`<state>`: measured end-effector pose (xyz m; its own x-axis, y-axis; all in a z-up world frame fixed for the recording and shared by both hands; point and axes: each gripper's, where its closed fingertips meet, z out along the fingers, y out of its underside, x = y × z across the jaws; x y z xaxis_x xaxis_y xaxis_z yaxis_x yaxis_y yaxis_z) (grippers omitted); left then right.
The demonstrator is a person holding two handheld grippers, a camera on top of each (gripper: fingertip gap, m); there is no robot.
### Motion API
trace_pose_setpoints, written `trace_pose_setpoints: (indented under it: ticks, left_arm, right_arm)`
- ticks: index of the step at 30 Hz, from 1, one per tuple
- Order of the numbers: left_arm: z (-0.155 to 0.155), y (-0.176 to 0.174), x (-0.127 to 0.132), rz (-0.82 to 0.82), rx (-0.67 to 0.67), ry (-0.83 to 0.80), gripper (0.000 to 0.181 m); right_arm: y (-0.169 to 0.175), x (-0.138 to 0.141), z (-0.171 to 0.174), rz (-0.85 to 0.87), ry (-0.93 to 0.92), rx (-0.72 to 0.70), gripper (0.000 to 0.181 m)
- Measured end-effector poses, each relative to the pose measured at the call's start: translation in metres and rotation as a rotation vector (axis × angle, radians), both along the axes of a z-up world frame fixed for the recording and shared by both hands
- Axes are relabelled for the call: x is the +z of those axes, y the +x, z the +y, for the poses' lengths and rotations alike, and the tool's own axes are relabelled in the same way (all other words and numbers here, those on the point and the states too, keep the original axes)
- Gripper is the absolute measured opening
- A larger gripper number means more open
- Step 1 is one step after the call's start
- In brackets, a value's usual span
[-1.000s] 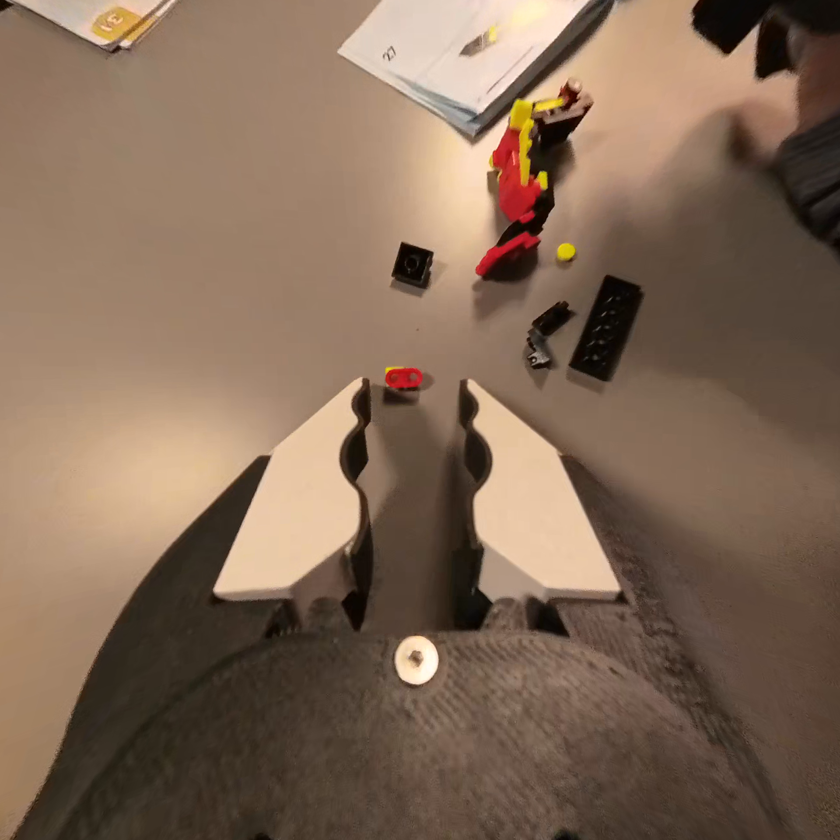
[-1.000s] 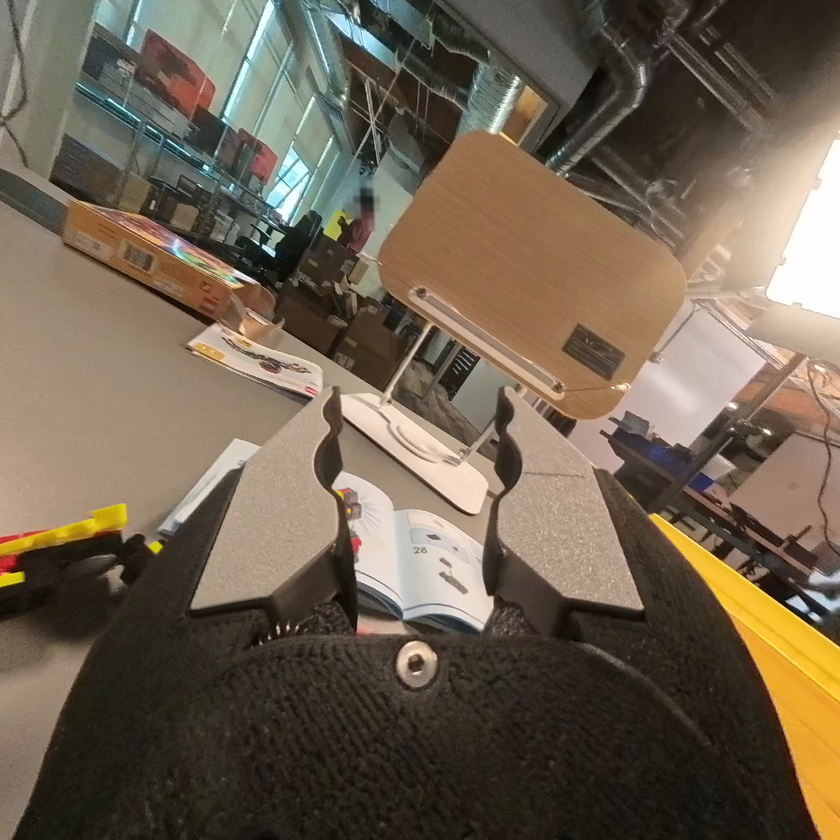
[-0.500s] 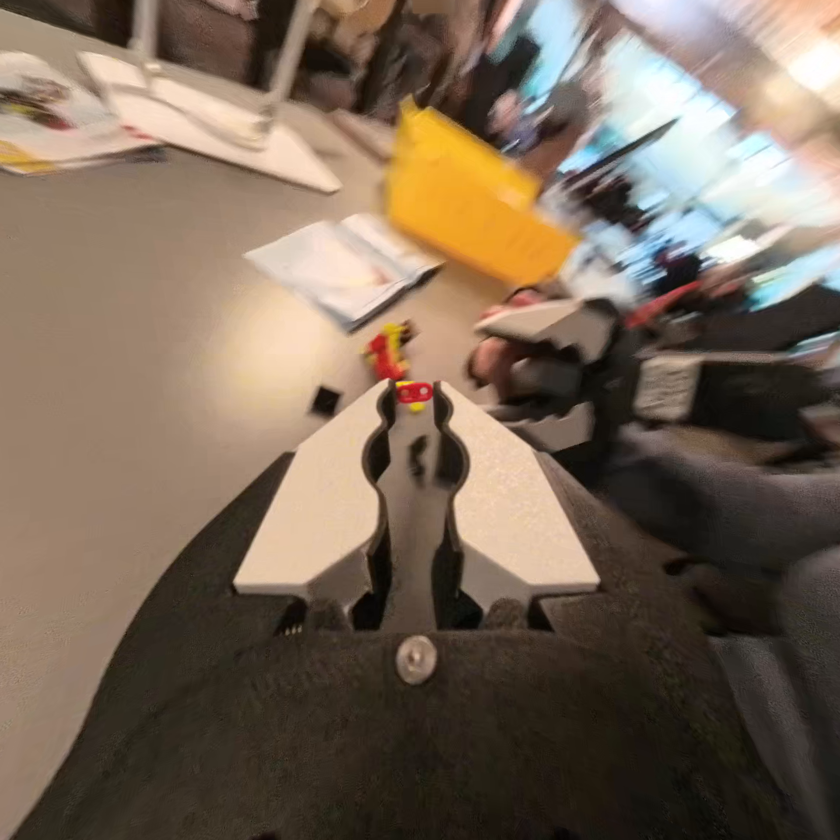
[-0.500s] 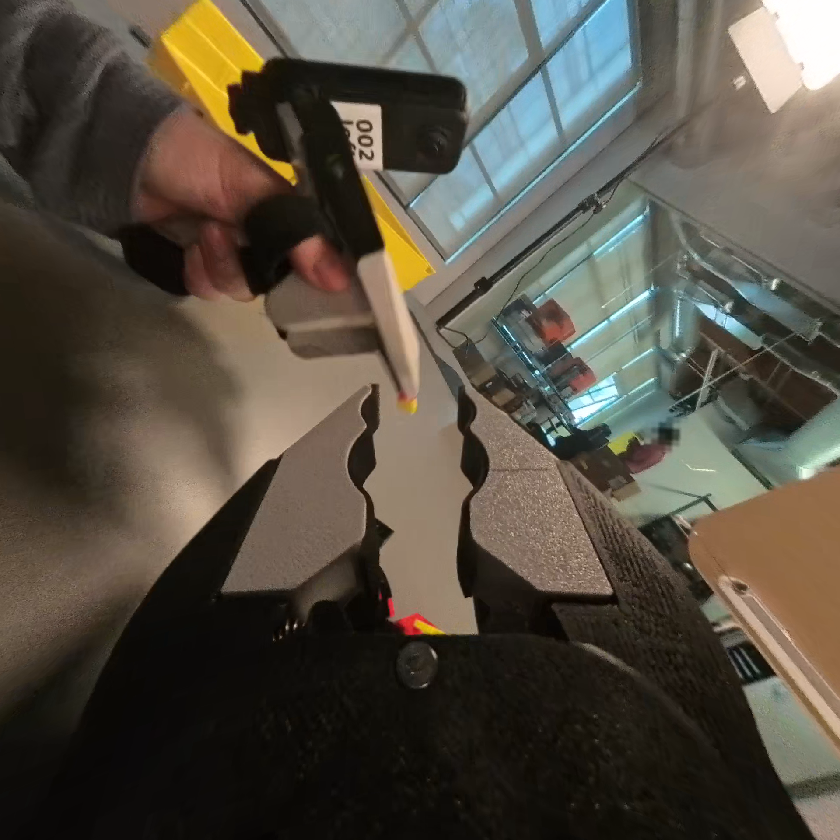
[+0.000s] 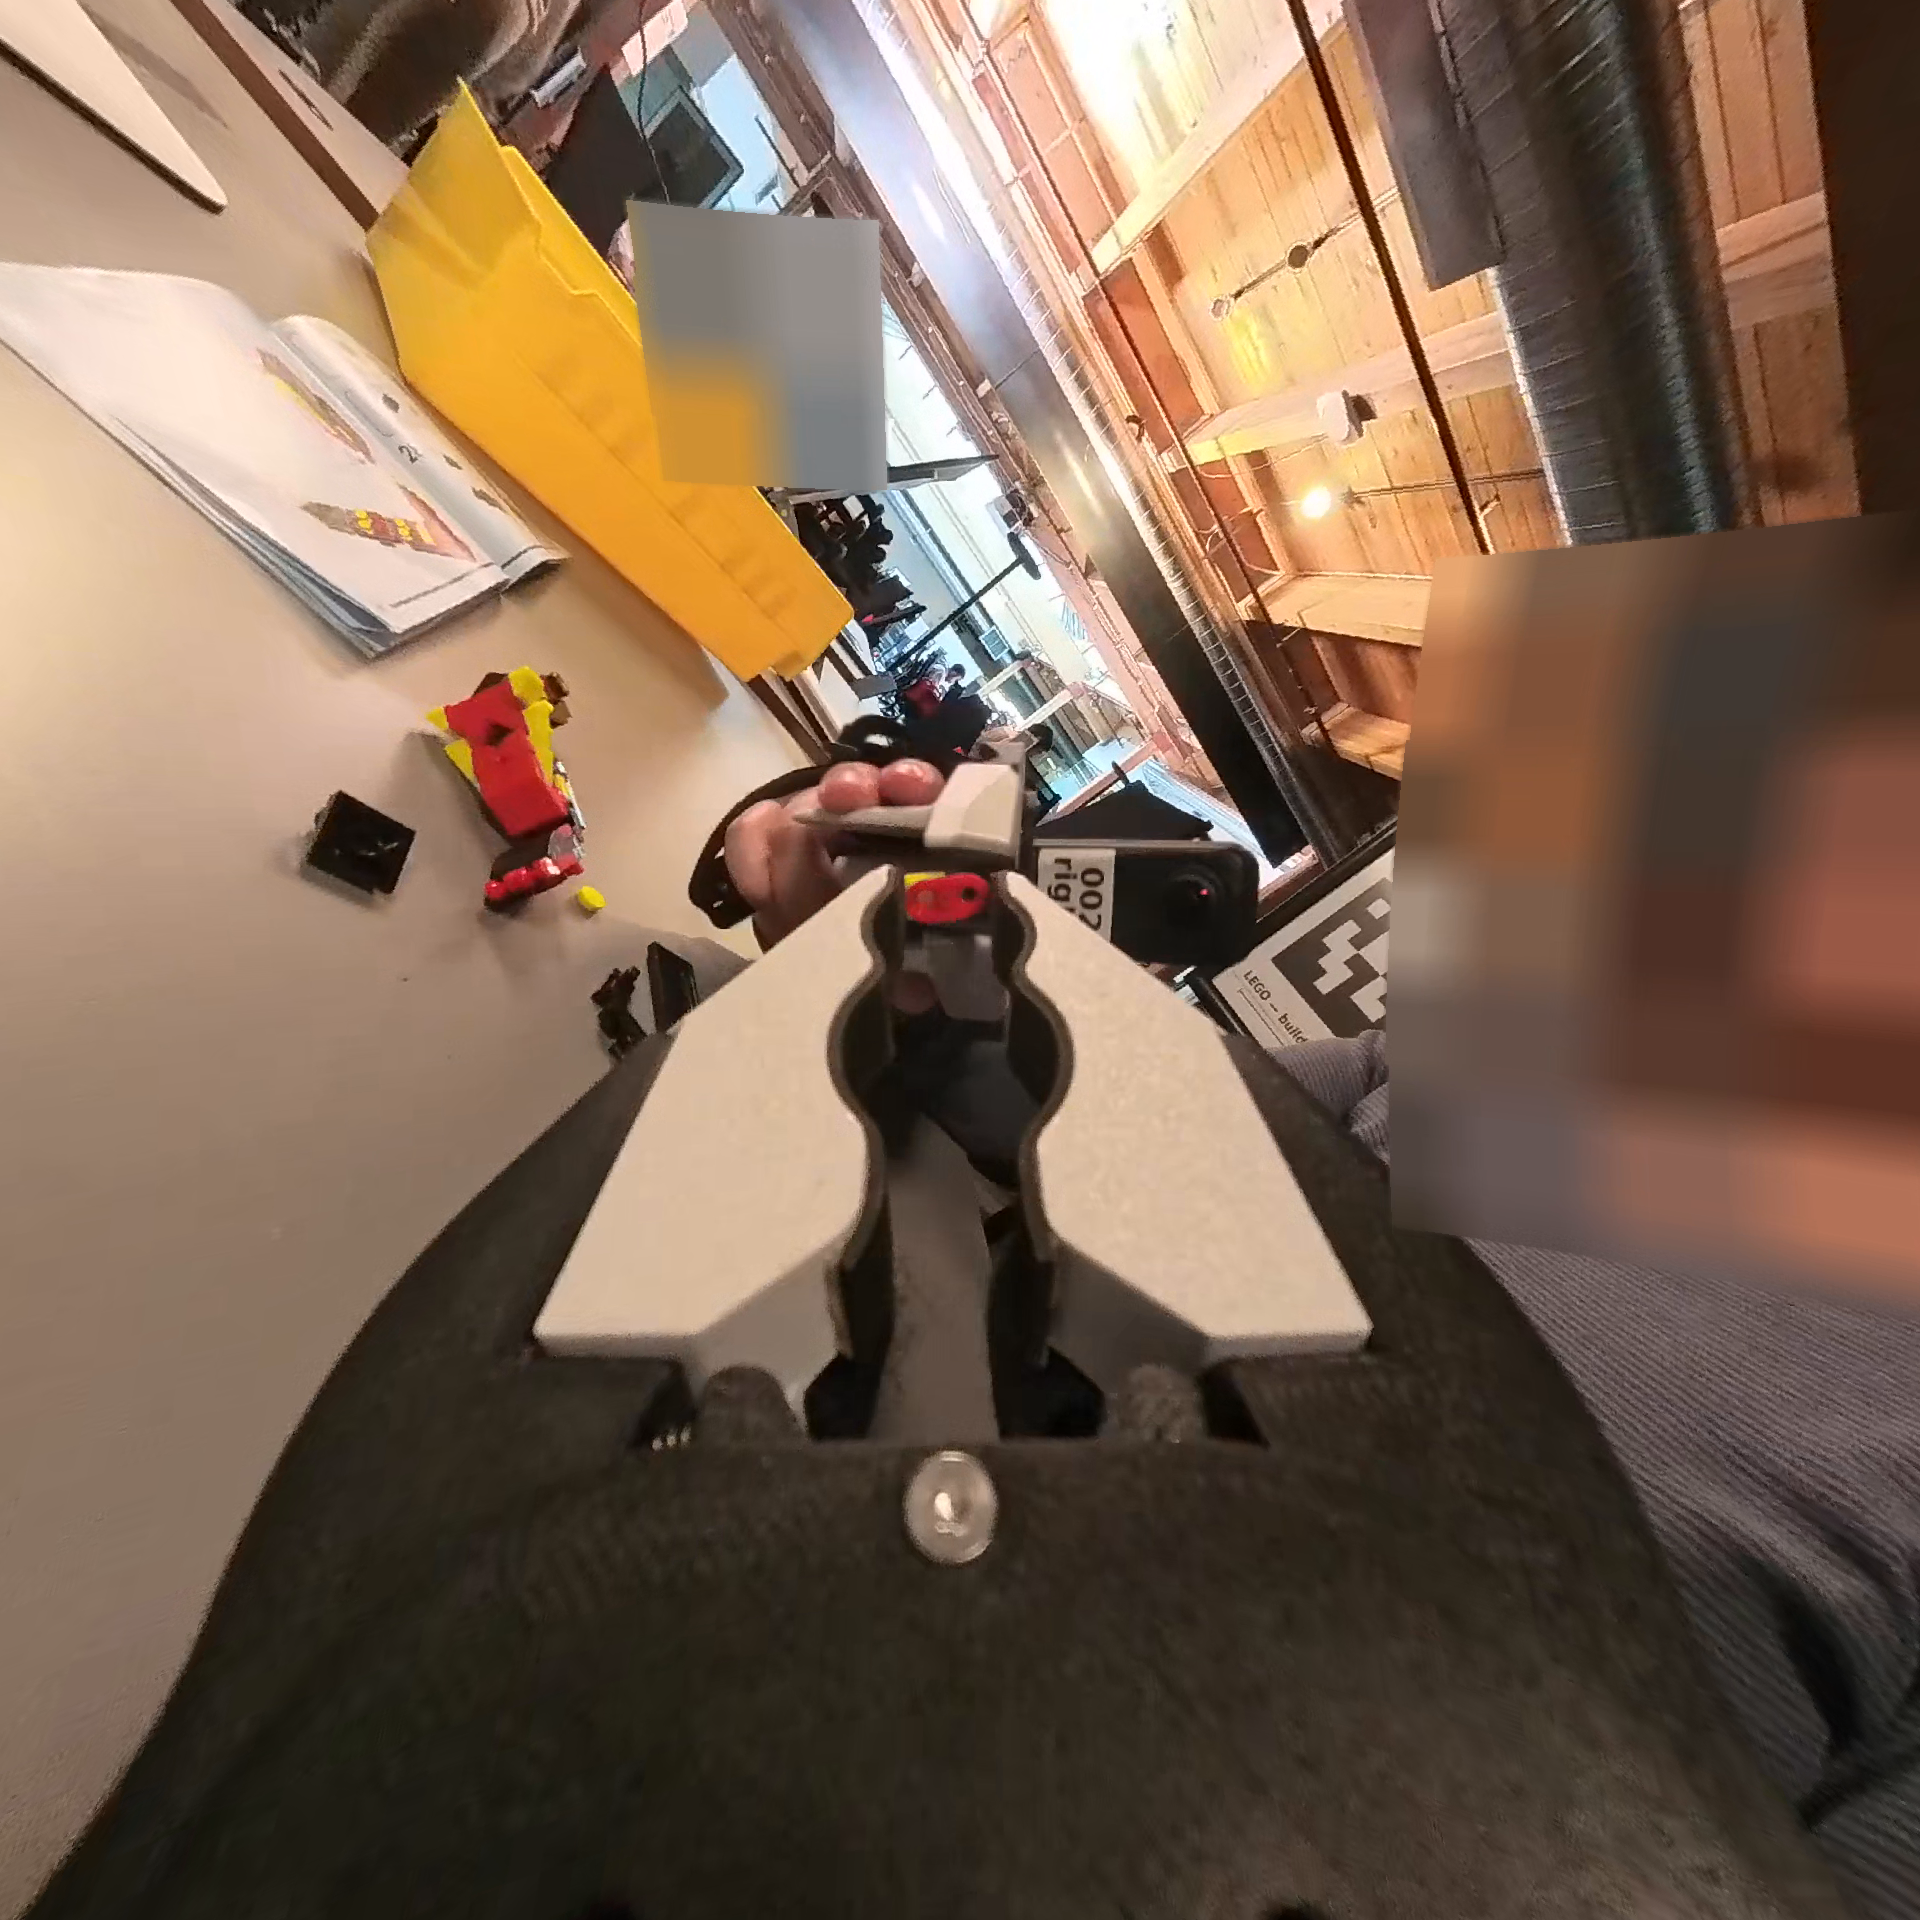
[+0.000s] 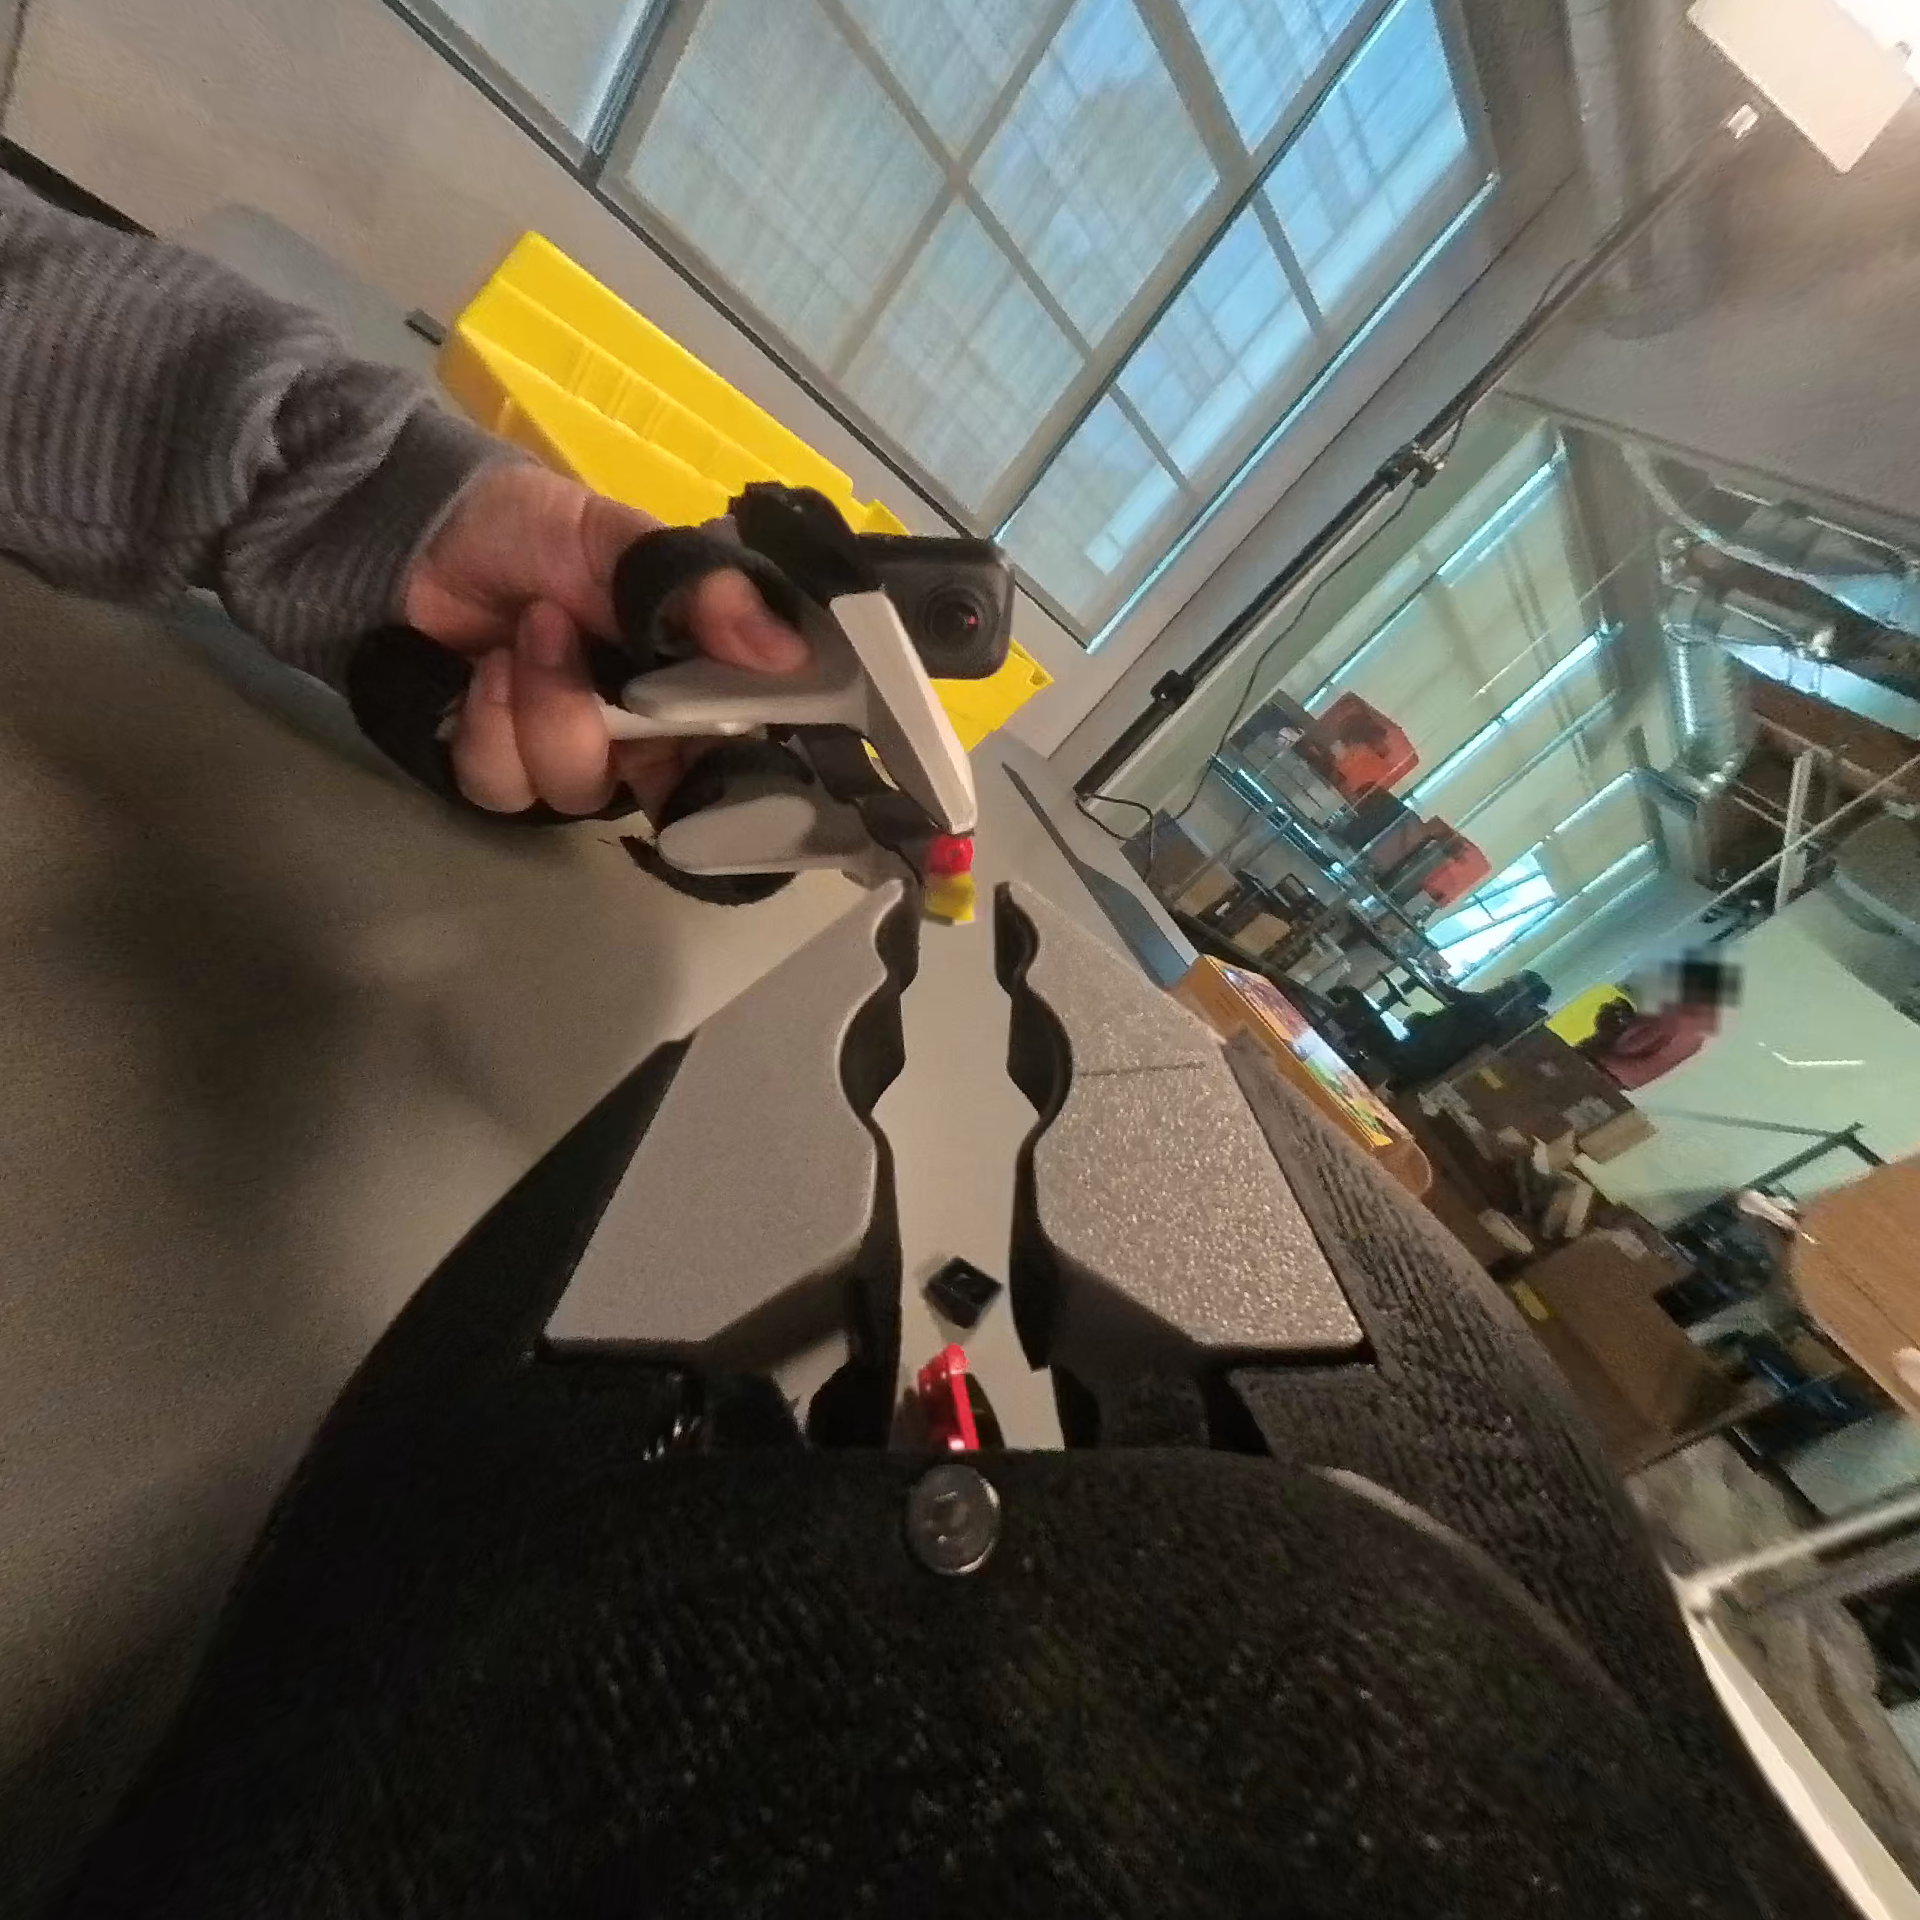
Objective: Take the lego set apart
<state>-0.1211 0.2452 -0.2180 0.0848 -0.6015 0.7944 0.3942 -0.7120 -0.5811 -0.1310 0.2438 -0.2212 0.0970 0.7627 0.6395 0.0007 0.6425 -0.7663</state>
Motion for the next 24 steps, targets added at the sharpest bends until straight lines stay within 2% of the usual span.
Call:
trace_pose_setpoints:
  ticks: [16, 18, 20, 22, 24]
  left_arm:
    - [0.0, -0.001, -0.001, 0.009, 0.008, 0.028, 0.014]
    - [0.005, -0.003, -0.004, 0.032, 0.049, 0.023, 0.013]
    - [0.013, -0.008, -0.006, 0.111, 0.143, 0.064, 0.014]
    - [0.017, -0.012, -0.009, 0.309, 0.257, 0.19, 0.025]
    - [0.019, -0.015, -0.014, 0.539, 0.338, 0.31, 0.028]
  right_arm:
    - [-0.005, -0.004, 0.002, -0.04, 0.011, -0.03, 0.006]
    - [-0.007, -0.007, 0.008, -0.07, 0.018, -0.073, 0.006]
    - [-0.007, -0.009, 0.018, -0.085, 0.064, -0.157, 0.005]
    - [-0.006, -0.011, 0.028, -0.105, 0.107, -0.224, 0.005]
    - [-0.005, -0.014, 0.033, -0.127, 0.141, -0.261, 0.005]
